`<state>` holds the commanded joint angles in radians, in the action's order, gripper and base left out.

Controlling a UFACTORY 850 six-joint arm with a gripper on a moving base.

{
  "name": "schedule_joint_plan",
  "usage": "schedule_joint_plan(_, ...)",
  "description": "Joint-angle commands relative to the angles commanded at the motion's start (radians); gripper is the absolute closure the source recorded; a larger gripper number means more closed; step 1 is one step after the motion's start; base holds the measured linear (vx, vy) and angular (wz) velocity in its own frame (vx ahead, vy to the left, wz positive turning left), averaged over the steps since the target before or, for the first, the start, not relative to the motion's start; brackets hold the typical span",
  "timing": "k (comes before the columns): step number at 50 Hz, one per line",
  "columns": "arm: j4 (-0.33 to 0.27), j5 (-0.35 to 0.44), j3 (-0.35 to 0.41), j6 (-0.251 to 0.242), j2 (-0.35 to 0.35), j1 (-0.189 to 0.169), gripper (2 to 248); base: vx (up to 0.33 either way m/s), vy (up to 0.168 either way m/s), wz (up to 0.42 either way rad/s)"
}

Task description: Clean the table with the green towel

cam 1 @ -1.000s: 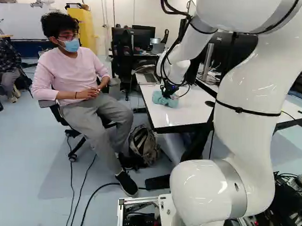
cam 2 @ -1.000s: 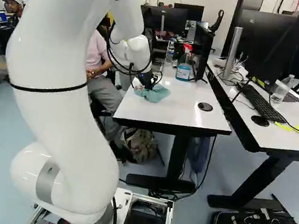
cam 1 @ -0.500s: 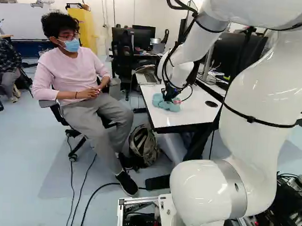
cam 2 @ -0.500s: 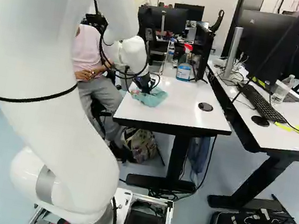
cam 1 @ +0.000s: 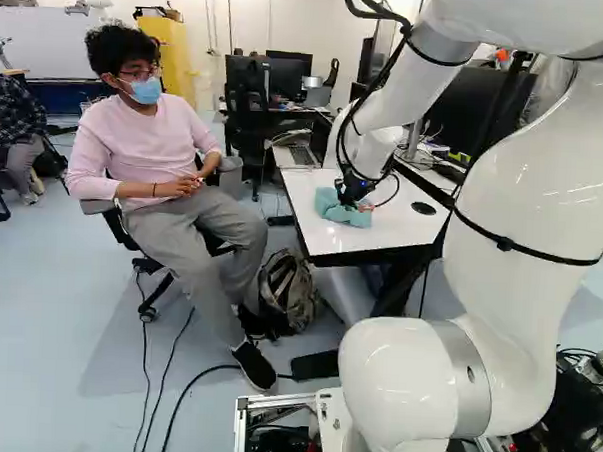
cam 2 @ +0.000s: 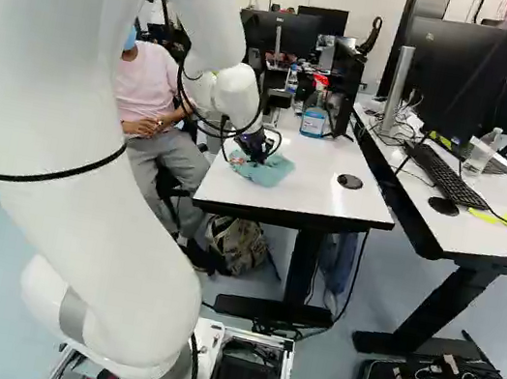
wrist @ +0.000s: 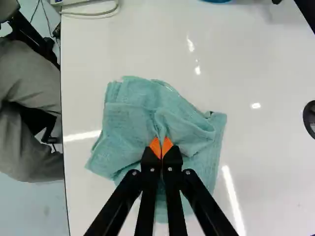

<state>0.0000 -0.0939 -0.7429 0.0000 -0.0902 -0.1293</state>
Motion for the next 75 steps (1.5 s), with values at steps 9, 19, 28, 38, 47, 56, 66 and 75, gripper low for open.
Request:
schedule_joint_plan(9, 0.0, 0.0, -0.005, 0.0, -0.004, -0.033, 226, 0.0, 0.0, 0.0)
schedule_joint_plan(19, 0.0, 0.0, -0.02, 0.0, -0.018, -0.069, 226, 0.0, 0.0, 0.0)
schedule_joint_plan(28, 0.0, 0.0, -0.055, 0.0, -0.05, -0.088, 226, 0.0, 0.0, 0.0)
schedule_joint_plan(38, 0.0, 0.0, -0.107, 0.0, -0.096, -0.098, 226, 0.0, 0.0, 0.0)
schedule_joint_plan(47, 0.0, 0.0, -0.155, 0.0, -0.137, -0.095, 226, 0.0, 0.0, 0.0)
schedule_joint_plan(56, 0.0, 0.0, -0.188, 0.0, -0.165, -0.077, 226, 0.0, 0.0, 0.0)
schedule_joint_plan(66, 0.0, 0.0, -0.202, 0.0, -0.177, -0.046, 226, 0.0, 0.0, 0.0)
schedule_joint_plan(75, 0.0, 0.0, -0.212, 0.0, -0.185, -0.015, 226, 0.0, 0.0, 0.0)
